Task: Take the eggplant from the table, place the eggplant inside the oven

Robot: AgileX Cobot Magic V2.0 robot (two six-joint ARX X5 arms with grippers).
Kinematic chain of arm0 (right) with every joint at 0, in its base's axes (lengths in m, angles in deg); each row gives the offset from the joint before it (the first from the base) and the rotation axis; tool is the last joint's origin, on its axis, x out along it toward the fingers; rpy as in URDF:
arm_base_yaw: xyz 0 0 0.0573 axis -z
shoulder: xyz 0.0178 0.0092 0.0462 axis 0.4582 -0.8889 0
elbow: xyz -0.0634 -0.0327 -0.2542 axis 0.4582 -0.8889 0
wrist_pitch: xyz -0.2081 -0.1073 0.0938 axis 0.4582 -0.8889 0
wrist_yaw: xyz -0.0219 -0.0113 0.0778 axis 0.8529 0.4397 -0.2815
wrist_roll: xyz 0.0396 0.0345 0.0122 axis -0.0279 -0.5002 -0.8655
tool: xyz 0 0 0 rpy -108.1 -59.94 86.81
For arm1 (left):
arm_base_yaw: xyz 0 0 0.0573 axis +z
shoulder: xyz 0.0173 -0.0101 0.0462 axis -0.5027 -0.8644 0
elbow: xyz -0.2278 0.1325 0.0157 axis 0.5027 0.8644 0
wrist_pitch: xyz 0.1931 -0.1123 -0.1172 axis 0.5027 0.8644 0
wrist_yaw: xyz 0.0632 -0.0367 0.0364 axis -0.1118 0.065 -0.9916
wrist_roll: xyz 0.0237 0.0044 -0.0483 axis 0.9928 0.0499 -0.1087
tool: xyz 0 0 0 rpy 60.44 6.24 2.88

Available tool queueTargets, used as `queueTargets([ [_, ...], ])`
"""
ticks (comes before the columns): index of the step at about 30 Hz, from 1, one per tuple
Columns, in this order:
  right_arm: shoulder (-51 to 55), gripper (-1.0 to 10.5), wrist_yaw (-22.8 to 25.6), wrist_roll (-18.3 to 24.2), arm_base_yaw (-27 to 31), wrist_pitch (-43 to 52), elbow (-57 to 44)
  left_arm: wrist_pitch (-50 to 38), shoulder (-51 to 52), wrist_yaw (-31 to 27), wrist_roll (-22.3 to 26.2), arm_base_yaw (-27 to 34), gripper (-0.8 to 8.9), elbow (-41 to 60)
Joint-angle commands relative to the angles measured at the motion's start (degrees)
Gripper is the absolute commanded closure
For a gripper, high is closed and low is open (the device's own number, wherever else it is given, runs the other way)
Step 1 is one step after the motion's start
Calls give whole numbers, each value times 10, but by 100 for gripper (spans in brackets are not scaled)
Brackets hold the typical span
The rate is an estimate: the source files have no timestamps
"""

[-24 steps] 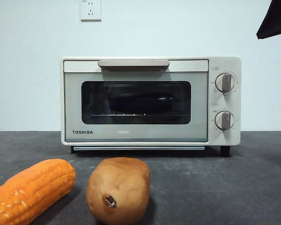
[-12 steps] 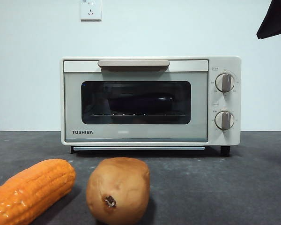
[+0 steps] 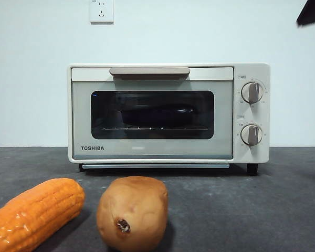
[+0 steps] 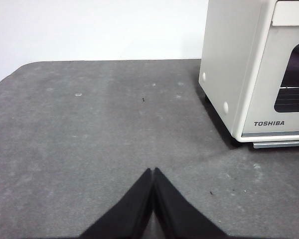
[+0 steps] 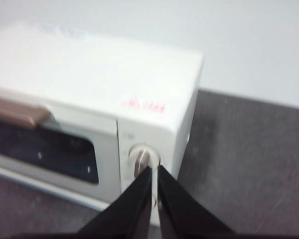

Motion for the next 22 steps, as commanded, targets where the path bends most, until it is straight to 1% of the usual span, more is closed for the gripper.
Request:
queueTargets([
  [1, 35, 942, 2, -6, 4, 5, 3, -6, 0, 0, -1, 0, 810, 16],
  [3, 69, 942, 1, -5, 13, 6, 0, -6, 0, 0, -1, 0, 810, 16],
  [4, 89, 942, 0, 3, 20, 3, -1, -6, 0, 0, -1, 0, 810, 16],
  [6, 129, 942, -2, 7, 42, 4, -6, -6, 0, 0, -1, 0, 810, 16],
  [9, 187, 942, -2, 5, 90, 6, -19, -6, 0, 0, -1, 0, 810, 16],
  [15, 287, 942, -3, 18, 195, 6, -101, -6, 0, 0, -1, 0, 810, 16],
  [16, 301, 942, -6, 17, 210, 6, -121, -6, 0, 0, -1, 0, 810, 16],
  [18, 320, 942, -29, 14, 229, 6, -155, -6, 0, 0, -1, 0, 810, 16],
  [20, 336, 942, -58, 13, 242, 6, -191, -6, 0, 0, -1, 0, 810, 16],
  [22, 344, 942, -69, 13, 246, 6, -220, -6, 0, 0, -1, 0, 810, 16],
])
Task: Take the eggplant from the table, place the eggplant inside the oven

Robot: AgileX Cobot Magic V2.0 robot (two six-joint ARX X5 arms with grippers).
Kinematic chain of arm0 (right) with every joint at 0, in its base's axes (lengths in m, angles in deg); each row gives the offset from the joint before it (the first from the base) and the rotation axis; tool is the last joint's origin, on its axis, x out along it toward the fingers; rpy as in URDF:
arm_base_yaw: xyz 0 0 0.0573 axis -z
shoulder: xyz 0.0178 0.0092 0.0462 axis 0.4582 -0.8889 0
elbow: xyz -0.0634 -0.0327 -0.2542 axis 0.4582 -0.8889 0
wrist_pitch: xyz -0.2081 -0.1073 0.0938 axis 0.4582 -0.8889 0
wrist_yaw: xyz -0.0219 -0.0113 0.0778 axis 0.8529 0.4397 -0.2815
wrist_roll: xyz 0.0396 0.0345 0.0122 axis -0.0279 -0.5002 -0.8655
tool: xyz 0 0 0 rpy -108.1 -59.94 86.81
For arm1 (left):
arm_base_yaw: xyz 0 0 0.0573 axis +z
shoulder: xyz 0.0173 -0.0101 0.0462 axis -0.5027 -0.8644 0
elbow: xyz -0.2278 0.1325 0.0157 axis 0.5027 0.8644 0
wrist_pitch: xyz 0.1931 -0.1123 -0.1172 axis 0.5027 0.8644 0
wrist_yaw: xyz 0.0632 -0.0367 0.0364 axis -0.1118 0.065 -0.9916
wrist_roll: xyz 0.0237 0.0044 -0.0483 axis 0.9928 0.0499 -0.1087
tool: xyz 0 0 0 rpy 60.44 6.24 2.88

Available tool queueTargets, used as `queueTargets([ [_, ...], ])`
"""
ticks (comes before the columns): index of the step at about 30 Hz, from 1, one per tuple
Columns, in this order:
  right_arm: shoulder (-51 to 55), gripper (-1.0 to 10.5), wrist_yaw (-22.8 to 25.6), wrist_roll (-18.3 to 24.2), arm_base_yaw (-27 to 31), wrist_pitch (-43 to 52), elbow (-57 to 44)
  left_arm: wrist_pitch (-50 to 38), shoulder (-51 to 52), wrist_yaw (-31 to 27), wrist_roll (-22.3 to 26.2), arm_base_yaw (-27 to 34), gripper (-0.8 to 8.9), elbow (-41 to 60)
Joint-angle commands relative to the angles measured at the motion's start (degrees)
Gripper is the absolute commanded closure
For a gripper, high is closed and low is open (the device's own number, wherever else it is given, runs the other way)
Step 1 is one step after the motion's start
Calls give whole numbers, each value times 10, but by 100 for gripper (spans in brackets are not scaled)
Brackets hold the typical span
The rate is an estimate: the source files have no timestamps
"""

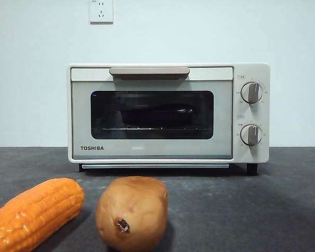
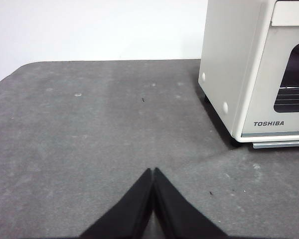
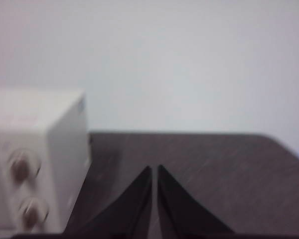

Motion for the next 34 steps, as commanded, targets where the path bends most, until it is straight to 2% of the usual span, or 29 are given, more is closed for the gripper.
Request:
queueTargets([
  [1, 8, 942, -10, 3, 3, 4, -35, -6, 0, 0, -1, 0, 810, 16],
  [9, 11, 942, -35, 2, 3, 4, -106, -6, 0, 0, -1, 0, 810, 16],
  [15, 18, 942, -36, 2, 3, 4, -140, -6, 0, 0, -1, 0, 810, 16],
  [34, 18, 942, -33, 2, 3, 4, -141, -6, 0, 0, -1, 0, 810, 16],
])
